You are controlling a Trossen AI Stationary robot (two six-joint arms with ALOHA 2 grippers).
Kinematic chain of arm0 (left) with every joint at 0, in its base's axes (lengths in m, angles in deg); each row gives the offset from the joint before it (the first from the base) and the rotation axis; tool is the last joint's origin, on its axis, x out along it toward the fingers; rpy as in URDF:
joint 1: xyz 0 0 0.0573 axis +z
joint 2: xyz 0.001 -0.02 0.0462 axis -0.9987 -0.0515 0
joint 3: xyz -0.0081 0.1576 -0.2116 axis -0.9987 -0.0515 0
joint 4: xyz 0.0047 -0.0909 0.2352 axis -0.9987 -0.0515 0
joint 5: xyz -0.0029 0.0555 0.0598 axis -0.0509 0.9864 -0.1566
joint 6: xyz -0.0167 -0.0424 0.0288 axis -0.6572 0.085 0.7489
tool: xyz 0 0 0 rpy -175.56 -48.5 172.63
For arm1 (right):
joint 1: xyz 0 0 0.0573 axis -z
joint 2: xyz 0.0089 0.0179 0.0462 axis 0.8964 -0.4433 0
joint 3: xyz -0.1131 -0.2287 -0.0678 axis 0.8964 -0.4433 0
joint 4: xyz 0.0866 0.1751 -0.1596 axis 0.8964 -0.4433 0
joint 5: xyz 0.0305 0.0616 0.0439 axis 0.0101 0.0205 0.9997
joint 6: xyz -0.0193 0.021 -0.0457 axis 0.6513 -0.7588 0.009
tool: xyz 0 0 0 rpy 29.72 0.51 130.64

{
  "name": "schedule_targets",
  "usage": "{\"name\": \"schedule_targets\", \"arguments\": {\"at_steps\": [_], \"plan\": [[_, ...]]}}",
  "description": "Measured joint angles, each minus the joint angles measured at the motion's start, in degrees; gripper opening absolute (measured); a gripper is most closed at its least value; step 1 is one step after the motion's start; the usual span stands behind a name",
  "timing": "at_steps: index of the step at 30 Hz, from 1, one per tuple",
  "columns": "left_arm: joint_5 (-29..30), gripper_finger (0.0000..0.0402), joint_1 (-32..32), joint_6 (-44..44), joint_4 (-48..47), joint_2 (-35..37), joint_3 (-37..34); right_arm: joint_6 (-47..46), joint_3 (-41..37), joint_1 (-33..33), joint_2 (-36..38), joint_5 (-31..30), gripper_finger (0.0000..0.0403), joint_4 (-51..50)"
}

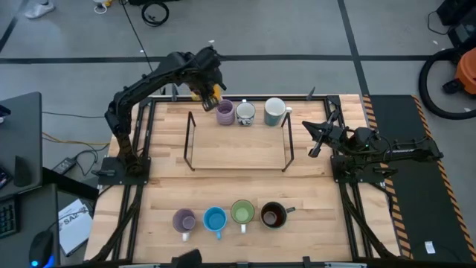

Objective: Place coffee mugs
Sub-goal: Put the yellow mug on the shelf

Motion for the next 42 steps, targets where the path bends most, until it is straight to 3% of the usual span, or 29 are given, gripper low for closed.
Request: {"name": "schedule_targets", "arguments": {"at_steps": [5,10,18,28,42], "plan": [[-3.4,0.0026,-5.0,-3.4,-1.9,0.0,0.0,0.0,0.0,0.0,0.0,0.0,0.0009,0.0],[-2.7,0.0026,-10.8,-6.4,-2.5,0.0,-0.4,-0.2,0.0,0.0,0.0,0.0,0.0009,0.0],[0.5,0.0026,-17.2,-5.5,3.3,0.0,-11.6,-1.0,0.0,0.0,0.0,2.1,0.0009,0.1],[0.7,0.0026,-15.9,-0.9,5.6,0.7,-22.1,-1.2,0.0,0.0,0.0,2.1,0.0009,0.1],[-0.5,0.0026,-13.3,1.2,11.3,4.8,-24.1,-2.3,0.0,0.0,-1.1,2.5,0.0009,-0.3]]}}
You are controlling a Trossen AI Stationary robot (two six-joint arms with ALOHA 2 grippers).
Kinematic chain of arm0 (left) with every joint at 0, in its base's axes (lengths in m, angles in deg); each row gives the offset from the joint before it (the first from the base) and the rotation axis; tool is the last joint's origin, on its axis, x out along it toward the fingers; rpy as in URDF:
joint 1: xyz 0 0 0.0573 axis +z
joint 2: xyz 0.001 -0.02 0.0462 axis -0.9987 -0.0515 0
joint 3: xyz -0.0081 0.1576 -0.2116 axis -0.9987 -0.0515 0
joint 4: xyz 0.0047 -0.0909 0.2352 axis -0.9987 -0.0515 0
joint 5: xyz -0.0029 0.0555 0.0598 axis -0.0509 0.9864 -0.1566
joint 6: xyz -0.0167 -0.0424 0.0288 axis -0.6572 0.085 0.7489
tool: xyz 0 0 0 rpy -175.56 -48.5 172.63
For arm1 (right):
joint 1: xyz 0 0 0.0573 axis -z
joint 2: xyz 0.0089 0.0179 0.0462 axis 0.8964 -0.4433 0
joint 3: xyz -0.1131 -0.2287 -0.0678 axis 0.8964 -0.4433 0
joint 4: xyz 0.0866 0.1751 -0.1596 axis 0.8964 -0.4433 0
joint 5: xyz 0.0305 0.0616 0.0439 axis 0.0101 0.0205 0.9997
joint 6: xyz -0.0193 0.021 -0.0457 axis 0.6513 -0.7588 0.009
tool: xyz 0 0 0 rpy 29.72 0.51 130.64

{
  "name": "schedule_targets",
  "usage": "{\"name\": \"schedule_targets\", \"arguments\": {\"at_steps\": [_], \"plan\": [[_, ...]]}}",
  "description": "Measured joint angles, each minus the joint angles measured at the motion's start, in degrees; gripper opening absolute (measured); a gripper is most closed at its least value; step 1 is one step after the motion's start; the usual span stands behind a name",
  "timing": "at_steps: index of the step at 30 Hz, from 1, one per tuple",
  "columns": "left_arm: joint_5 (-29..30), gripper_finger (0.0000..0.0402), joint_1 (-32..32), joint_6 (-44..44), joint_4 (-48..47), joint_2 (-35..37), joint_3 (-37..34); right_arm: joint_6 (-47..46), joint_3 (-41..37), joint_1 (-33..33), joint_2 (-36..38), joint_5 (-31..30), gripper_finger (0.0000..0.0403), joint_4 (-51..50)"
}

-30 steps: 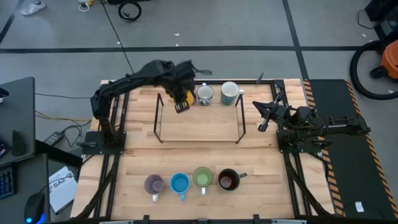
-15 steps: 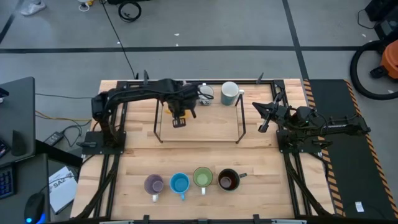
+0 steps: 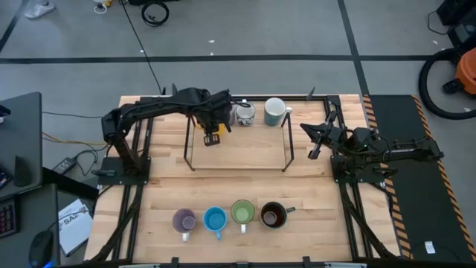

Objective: Place coffee mugs
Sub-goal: Put the yellow mug on the shelf

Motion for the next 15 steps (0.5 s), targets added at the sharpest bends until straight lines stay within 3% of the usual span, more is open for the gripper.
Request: {"name": "schedule_targets", "arguments": {"at_steps": [5,15], "plan": [[0.4,0.0026,-0.1,0.4,3.0,2.6,-6.5,-0.8,0.0,0.0,0.0,0.0,0.0009,0.0],[0.2,0.0026,1.9,-1.6,1.7,7.4,-10.0,-0.9,0.0,0.0,0.0,0.0,0.0009,1.1]]}}
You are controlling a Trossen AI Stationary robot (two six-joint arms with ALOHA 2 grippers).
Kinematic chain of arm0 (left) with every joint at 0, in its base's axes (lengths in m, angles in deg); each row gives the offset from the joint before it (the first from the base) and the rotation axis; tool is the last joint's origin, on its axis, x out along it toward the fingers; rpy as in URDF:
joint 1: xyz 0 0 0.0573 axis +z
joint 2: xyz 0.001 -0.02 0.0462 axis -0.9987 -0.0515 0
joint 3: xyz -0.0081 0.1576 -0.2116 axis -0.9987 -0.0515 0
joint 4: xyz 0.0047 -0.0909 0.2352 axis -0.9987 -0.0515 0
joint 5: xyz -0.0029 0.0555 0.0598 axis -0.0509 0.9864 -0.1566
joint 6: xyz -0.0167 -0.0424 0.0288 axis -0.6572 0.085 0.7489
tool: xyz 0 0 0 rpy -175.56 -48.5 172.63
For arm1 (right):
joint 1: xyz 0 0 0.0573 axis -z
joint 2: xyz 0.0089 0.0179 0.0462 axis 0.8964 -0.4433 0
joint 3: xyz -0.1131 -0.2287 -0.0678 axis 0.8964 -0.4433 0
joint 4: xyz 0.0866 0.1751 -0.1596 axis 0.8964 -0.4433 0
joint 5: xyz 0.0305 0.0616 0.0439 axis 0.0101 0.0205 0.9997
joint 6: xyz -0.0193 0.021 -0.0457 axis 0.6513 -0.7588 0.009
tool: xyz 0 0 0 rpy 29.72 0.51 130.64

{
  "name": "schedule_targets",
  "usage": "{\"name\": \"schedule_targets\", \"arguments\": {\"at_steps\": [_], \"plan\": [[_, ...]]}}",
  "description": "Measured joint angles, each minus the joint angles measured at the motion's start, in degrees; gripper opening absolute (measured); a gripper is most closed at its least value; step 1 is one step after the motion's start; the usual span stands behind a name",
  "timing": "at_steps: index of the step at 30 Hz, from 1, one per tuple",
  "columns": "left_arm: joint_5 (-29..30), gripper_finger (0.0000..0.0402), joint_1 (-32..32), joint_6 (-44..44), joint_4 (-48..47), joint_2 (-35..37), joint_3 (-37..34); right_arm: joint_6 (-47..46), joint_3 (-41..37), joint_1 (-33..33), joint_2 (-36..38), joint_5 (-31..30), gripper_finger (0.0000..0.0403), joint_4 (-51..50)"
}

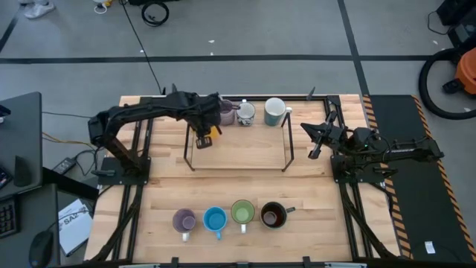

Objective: Place coffee mugs
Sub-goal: Put the yellow mug on the shelf, then put the light purple mug on the shelf

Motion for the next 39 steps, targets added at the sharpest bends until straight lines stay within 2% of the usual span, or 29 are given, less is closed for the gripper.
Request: {"name": "schedule_targets", "arguments": {"at_steps": [26,39], "plan": [[2.7,0.0032,0.1,0.3,-0.6,-1.6,-3.3,1.5,0.0,0.0,0.0,0.4,0.0009,0.5],[2.8,0.0118,-0.1,0.3,-0.4,-1.6,-3.3,1.5,0.0,0.0,0.0,0.4,0.0009,0.5]]}}
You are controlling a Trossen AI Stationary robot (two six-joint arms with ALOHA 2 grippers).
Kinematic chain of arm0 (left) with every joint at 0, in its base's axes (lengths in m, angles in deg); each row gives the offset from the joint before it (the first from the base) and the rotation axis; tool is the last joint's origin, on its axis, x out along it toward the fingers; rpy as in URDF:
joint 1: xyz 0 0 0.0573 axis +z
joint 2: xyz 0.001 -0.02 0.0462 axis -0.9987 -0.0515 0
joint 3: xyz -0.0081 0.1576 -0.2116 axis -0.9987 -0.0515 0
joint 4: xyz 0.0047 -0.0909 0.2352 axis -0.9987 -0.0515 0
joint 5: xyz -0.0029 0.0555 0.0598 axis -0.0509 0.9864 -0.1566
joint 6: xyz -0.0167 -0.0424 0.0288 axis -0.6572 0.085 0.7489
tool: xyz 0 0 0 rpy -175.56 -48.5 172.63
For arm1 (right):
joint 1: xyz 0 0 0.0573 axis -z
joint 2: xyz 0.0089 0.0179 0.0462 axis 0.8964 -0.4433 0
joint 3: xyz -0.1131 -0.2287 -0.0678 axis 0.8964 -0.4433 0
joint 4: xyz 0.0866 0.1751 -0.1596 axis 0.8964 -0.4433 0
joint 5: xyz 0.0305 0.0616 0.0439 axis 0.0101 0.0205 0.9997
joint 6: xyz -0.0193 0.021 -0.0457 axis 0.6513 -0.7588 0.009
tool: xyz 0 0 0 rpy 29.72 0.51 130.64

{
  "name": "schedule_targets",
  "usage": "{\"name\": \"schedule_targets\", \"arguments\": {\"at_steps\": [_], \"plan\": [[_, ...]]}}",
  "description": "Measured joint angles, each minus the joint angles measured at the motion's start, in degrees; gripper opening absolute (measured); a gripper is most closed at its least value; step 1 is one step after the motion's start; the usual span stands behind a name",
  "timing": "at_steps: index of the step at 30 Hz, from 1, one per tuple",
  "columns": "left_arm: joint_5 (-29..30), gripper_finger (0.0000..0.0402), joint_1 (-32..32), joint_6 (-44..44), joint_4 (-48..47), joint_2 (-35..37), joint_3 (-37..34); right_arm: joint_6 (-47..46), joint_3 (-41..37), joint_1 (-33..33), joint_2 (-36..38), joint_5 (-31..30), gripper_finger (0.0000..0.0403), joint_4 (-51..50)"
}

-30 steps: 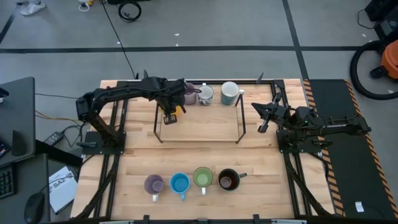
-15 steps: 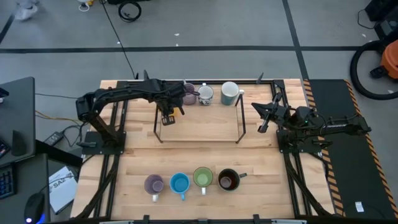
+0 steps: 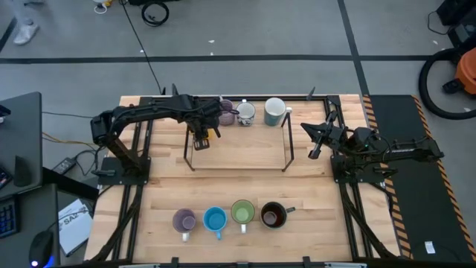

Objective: Place coffee mugs
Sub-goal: Put the light purple mug on the shelf

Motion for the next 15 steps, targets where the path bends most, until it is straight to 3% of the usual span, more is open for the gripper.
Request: {"name": "schedule_targets", "arguments": {"at_steps": [6,15], "plan": [[0.4,0.0149,0.0,-0.3,-0.4,0.0,1.0,0.0,0.0,0.0,0.0,0.0,0.0009,0.0],[0.6,0.0164,0.5,0.0,-2.8,0.0,8.5,0.1,0.0,0.0,0.0,0.0,0.0009,0.0]]}}
